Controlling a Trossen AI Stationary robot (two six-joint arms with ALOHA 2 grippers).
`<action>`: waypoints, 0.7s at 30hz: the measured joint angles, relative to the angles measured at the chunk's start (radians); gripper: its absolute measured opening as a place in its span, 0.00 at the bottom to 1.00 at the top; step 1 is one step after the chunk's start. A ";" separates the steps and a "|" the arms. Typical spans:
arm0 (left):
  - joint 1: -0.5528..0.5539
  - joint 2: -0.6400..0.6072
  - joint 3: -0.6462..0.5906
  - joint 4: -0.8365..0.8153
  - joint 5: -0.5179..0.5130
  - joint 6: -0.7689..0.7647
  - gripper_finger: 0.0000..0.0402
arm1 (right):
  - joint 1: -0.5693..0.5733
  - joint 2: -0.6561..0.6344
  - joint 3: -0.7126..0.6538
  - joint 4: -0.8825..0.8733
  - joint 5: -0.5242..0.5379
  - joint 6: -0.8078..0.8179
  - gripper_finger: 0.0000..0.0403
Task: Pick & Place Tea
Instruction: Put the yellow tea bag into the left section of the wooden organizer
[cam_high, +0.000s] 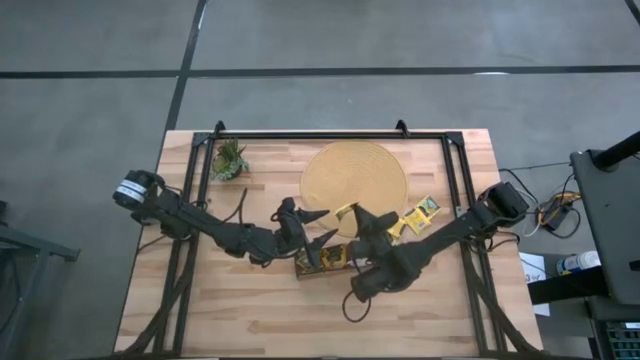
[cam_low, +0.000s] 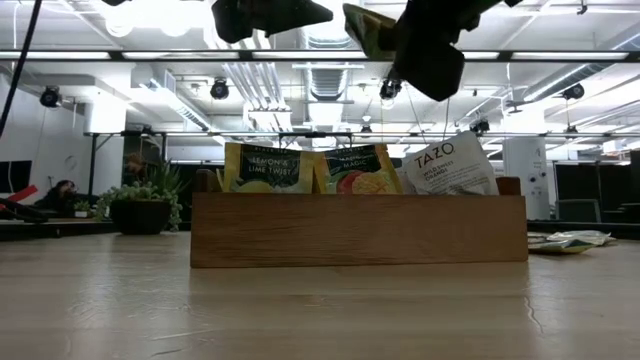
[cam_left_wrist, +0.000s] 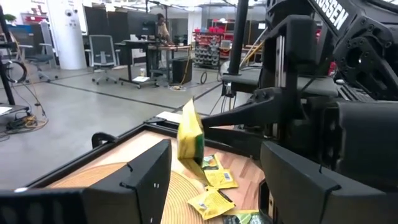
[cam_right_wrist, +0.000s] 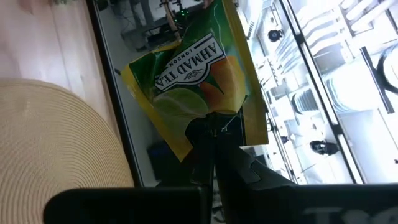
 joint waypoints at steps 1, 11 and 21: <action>0.000 0.000 0.000 0.001 0.000 0.000 0.60 | 0.004 0.000 0.003 0.002 0.000 0.000 0.02; 0.000 -0.001 0.000 0.000 0.023 -0.015 0.60 | 0.027 0.000 0.015 0.005 0.000 -0.057 0.02; 0.008 -0.001 0.000 -0.017 0.045 -0.040 0.60 | 0.045 0.000 0.015 0.046 0.000 -0.112 0.02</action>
